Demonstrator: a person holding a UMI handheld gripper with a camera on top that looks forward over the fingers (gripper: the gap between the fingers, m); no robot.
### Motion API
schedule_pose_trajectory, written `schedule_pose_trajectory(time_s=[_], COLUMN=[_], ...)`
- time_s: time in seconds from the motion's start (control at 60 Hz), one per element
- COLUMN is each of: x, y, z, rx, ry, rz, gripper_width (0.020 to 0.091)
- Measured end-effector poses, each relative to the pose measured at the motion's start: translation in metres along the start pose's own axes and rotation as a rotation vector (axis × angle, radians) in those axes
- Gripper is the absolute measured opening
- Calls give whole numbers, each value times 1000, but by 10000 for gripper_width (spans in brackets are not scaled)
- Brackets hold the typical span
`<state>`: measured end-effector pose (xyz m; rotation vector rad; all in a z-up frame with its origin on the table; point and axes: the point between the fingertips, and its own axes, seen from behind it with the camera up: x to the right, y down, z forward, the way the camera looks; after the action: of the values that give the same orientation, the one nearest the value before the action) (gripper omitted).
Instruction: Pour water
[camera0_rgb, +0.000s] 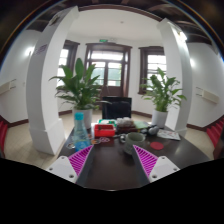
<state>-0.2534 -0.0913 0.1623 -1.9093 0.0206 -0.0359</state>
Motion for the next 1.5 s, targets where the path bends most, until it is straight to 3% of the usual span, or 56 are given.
schedule_pose_trajectory(time_s=[0.1, 0.117, 0.233, 0.733, 0.833, 0.867, 0.9, 1.083, 1.133, 1.15, 1.333, 1.4, 1.417, 1.5], x=[-49, -28, -48, -45, -39, -36, -39, -60, -57, -60, -61, -58, -44, -52], y=[23, 2, -3, -39, -46, -47, -50, -51, -71, -53, -60, -62, -81, -75], z=[9, 2, 21, 151, 154, 154, 153, 142, 155, 150, 154, 158, 157, 171], rx=[-6, -7, 8, 40, 76, 86, 100, 110, 105, 109, 121, 101, 78, 67], ry=[-81, -95, -180, -240, -212, -200, -206, -236, -243, -243, -287, -299, -304, -338], rz=[-1, 3, 23, 104, 96, 90, 81, -26, -31, -25, 50, 130, 149, 368], gripper_width=[779, 777, 771, 760, 694, 656, 556, 400, 400, 402, 399, 401, 402, 401])
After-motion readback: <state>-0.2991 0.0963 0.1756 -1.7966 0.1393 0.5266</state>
